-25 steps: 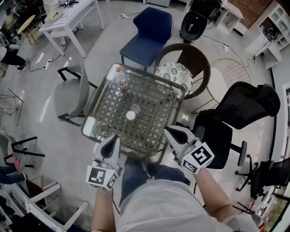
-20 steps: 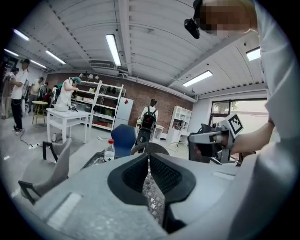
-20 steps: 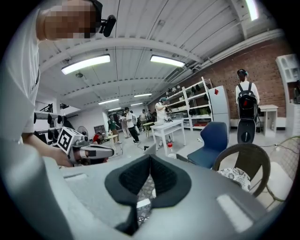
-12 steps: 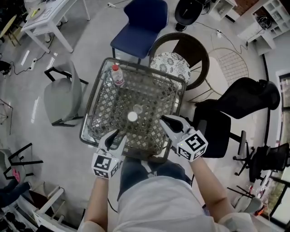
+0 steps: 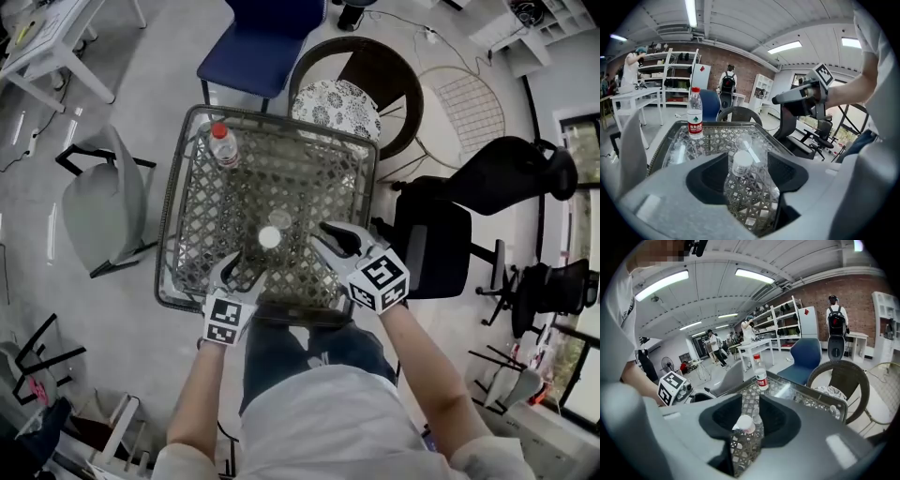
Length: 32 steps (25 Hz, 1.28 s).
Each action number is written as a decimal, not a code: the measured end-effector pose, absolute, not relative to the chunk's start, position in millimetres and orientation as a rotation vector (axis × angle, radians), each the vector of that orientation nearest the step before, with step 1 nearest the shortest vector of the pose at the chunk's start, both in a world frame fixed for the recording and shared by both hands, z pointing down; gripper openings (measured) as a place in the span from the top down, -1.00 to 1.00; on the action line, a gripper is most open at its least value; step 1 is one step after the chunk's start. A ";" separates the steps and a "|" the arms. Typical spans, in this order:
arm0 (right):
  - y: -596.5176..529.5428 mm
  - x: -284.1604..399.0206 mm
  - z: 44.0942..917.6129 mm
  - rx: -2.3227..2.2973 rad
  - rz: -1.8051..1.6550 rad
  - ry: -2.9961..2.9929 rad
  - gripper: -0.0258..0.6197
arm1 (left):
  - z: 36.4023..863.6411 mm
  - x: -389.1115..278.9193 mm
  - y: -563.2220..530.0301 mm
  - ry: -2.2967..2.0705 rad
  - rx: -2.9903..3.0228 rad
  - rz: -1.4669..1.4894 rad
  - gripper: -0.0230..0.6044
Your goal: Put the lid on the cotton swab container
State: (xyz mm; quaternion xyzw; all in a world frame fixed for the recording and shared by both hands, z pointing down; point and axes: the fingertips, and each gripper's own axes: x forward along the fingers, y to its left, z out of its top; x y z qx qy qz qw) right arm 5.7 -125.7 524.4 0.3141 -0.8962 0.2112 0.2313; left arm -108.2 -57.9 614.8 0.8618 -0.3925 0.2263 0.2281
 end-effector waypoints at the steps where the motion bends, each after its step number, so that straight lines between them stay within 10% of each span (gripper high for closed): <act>1: -126.7 4.9 531.5 0.866 0.592 -2.448 0.55 | 623.0 -105.6 -60.0 -1.061 2.381 0.639 0.11; 32: -147.5 -31.7 672.7 0.707 0.772 -2.272 0.43 | 735.0 -74.0 -95.4 -0.724 2.512 0.754 0.15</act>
